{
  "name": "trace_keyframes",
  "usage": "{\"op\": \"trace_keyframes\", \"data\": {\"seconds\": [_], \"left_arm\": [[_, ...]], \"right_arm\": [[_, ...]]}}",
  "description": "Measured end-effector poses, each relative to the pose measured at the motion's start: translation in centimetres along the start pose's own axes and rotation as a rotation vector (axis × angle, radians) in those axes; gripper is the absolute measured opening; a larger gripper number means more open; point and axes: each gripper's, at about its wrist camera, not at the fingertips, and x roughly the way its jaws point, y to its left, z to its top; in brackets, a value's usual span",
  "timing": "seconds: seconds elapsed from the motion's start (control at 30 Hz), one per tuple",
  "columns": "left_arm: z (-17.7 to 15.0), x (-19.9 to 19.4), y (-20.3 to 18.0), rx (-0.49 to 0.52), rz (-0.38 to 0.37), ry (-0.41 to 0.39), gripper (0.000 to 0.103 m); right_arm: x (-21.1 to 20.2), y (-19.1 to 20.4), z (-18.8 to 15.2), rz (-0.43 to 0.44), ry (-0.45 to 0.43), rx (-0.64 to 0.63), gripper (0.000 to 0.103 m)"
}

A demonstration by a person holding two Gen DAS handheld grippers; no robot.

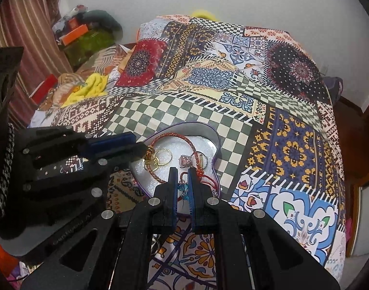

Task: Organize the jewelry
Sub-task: 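Carry the bracelet and ring over the purple tin with both tools, then open both tools to drop the bracelet and ring into the tin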

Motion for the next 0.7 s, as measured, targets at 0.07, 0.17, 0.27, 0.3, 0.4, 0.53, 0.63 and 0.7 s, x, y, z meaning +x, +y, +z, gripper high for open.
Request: {"op": "trace_keyframes", "data": {"seconds": [0.07, 0.17, 0.27, 0.3, 0.4, 0.53, 0.63, 0.7], "left_arm": [[0.0, -0.6, 0.2, -0.007, -0.002, -0.007, 0.009], [0.0, -1.8, 0.5, -0.011, -0.004, -0.022, 0.011], [0.0, -3.0, 0.7, -0.012, 0.001, -0.042, 0.017], [-0.1, -3.5, 0.8, -0.013, 0.002, -0.049, 0.022], [-0.3, -4.7, 1.0, -0.017, 0.007, -0.067, 0.029], [-0.6, -6.1, 1.2, -0.021, 0.005, -0.078, 0.029], [-1.0, -7.1, 1.3, -0.023, 0.002, -0.085, 0.030], [-1.3, -7.7, 1.3, -0.025, 0.003, -0.089, 0.032]], "right_arm": [[-0.2, 0.2, 0.0, -0.009, 0.000, -0.001, 0.007], [-0.6, 0.4, 0.0, -0.023, 0.008, -0.002, 0.007], [-1.0, 0.7, 0.0, -0.041, 0.012, -0.013, 0.008], [-1.2, 0.9, 0.0, -0.047, 0.013, -0.016, 0.008], [-1.8, 1.3, 0.0, -0.052, 0.009, -0.023, 0.009], [-3.0, 1.9, -0.1, -0.057, -0.007, -0.026, 0.010], [-3.9, 2.3, -0.3, -0.060, -0.019, -0.026, 0.010], [-4.5, 2.7, -0.4, -0.069, -0.024, -0.028, 0.015]]}}
